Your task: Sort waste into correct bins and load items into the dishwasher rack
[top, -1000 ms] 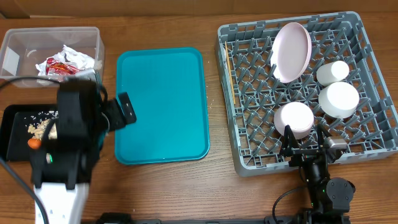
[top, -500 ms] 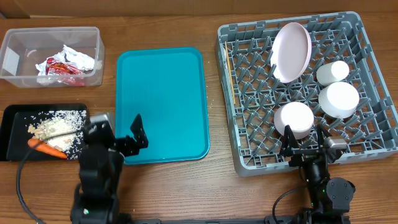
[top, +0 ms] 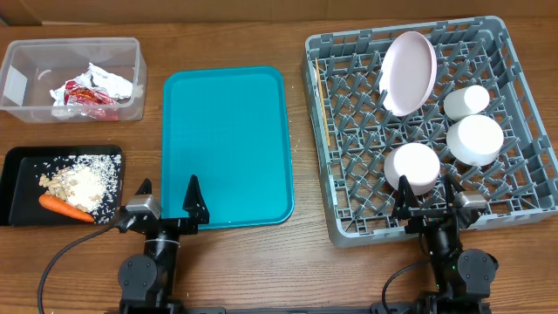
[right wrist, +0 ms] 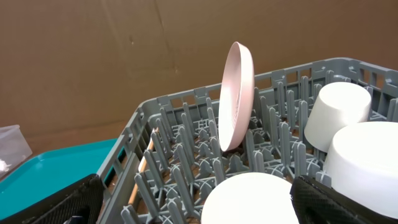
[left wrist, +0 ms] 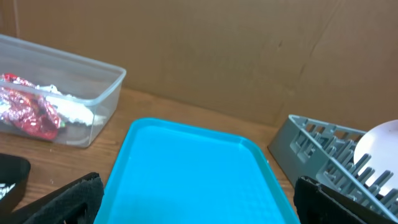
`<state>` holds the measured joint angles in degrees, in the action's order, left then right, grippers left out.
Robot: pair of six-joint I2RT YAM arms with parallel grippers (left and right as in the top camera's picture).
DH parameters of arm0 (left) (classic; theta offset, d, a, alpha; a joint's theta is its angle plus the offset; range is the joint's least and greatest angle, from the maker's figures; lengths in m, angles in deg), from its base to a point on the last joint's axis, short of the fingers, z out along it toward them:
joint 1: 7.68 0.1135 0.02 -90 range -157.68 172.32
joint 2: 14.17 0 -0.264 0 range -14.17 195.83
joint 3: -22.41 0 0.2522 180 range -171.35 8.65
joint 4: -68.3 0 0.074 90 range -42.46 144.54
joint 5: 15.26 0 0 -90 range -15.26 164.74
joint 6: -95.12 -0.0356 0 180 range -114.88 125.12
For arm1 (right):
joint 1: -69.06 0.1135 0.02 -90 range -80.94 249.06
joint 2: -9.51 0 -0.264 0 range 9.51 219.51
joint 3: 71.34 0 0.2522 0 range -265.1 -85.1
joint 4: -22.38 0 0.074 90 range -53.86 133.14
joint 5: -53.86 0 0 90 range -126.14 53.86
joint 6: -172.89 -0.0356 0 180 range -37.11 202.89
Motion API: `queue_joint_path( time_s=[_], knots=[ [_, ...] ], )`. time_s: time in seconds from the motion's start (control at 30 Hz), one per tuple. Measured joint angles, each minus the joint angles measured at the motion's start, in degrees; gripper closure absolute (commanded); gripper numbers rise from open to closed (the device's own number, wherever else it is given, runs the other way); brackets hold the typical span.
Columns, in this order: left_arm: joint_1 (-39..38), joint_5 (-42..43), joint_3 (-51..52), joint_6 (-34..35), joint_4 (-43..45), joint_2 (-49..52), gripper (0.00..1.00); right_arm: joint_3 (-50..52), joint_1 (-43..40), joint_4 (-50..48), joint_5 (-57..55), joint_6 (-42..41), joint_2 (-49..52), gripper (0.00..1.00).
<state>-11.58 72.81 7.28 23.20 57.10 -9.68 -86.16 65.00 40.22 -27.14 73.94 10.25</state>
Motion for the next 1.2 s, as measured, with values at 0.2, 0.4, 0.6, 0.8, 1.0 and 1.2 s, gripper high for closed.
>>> queue_joint_path(
  time_s=[0.2,0.4,0.6,0.8,1.0,1.2],
  knots=[
    [0.1,0.0,0.7,0.0,-1.8,-3.6,0.00,0.0,0.0,0.0,0.0,0.0,0.0,0.00],
    [0.8,1.3,0.9,-3.4,-7.0,-3.7,0.00,0.0,0.0,0.0,0.0,0.0,0.0,0.00],
    [1.5,2.3,0.9,-8.2,-7.0,-3.6,0.00,0.0,0.0,0.0,0.0,0.0,0.0,0.00],
    [1.8,2.4,0.9,-10.1,-7.0,-3.7,0.00,0.0,0.0,0.0,0.0,0.0,0.0,0.00],
    [1.8,2.4,0.9,-10.8,-7.0,-3.6,0.00,0.0,0.0,0.0,0.0,0.0,0.0,0.00],
    [1.8,2.4,0.9,-10.8,-7.0,-3.7,0.00,0.0,0.0,0.0,0.0,0.0,0.0,0.00]
  ],
)
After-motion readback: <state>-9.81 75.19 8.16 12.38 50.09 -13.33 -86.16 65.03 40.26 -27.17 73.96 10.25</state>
